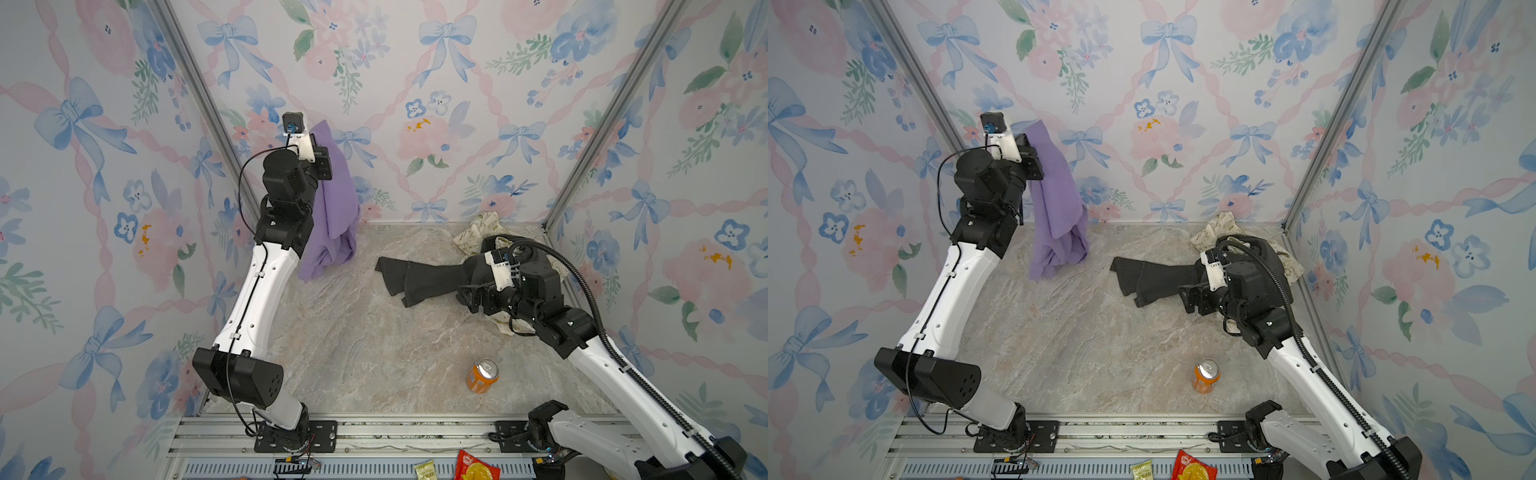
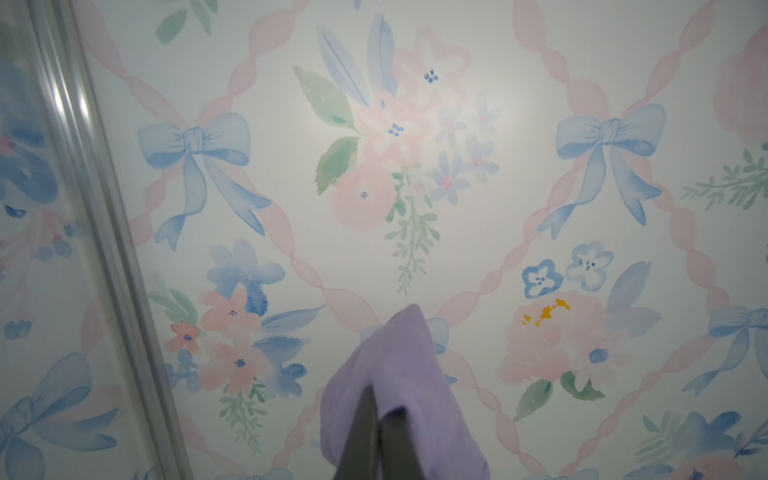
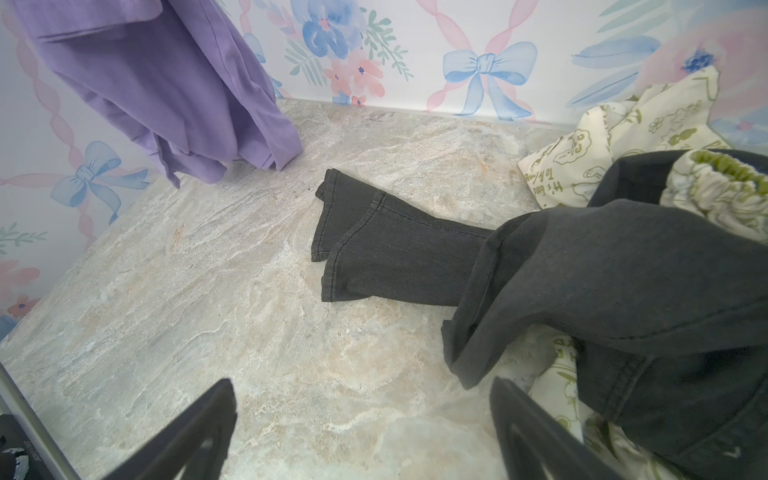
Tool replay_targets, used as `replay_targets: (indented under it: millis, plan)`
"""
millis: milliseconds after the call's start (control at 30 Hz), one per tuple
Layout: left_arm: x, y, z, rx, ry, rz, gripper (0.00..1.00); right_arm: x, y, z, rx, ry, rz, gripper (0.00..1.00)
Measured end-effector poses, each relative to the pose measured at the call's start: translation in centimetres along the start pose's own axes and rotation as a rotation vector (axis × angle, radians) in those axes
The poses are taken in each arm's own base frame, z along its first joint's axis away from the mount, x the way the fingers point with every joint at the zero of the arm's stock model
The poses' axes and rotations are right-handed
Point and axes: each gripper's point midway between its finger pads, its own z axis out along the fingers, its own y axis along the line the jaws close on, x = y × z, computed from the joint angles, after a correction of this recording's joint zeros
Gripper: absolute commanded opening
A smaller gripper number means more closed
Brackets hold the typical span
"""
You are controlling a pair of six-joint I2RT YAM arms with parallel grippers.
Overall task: Pick out a specific cloth from the pile
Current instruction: 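Carry the lavender shirt with the left gripper away from the pile, then lower the lavender shirt onto the table and open the left gripper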
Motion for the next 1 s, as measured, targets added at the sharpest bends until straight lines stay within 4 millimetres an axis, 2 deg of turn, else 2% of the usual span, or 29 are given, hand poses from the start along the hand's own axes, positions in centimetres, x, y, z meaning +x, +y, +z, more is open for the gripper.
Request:
replay_targets:
  millis: [100, 167, 267, 333, 433, 533, 633, 733, 900, 1000]
  plan:
    - [0.9, 1.1, -0.8, -0.039, 0.014, 0.026, 0.0, -0.1, 0.2, 0.0, -0.006, -0.004, -0.004, 0.97]
    - [3.5, 1.6, -1.8, -0.062, 0.064, 0.045, 0.0, -0.2, 0.3, 0.0, -0.009, -0.006, -0.005, 0.97]
    - [10.4, 2.4, -3.8, -0.104, 0.187, 0.067, 0.0, -0.2, 0.4, 0.0, -0.01, -0.008, -0.006, 0.97]
    - [16.4, 3.1, -6.1, -0.136, 0.295, 0.071, 0.0, -0.2, 0.4, 0.0, -0.01, -0.008, -0.006, 0.97]
    - [24.4, 3.8, -9.6, -0.171, 0.442, 0.068, 0.0, -0.2, 0.4, 0.0, -0.01, -0.008, -0.009, 0.97]
    - [30.1, 4.5, -13.2, -0.205, 0.555, 0.045, 0.0, -0.1, 0.4, -0.2, -0.009, -0.007, -0.016, 0.97]
    - [32.6, 5.3, -15.9, -0.253, 0.593, 0.003, 0.0, -0.1, 0.4, -0.5, -0.009, -0.01, -0.02, 0.97]
    - [33.5, 6.4, -17.9, -0.316, 0.584, -0.058, 0.0, -0.1, 0.4, -0.5, -0.007, -0.011, -0.021, 0.97]
    - [35.0, 7.8, -20.2, -0.413, 0.574, -0.176, 0.0, 0.0, 0.3, -0.5, -0.006, -0.01, -0.021, 0.97]
    - [36.2, 8.1, -21.3, -0.443, 0.583, -0.253, 0.0, 0.0, 0.3, -0.4, -0.006, -0.009, -0.021, 0.97]
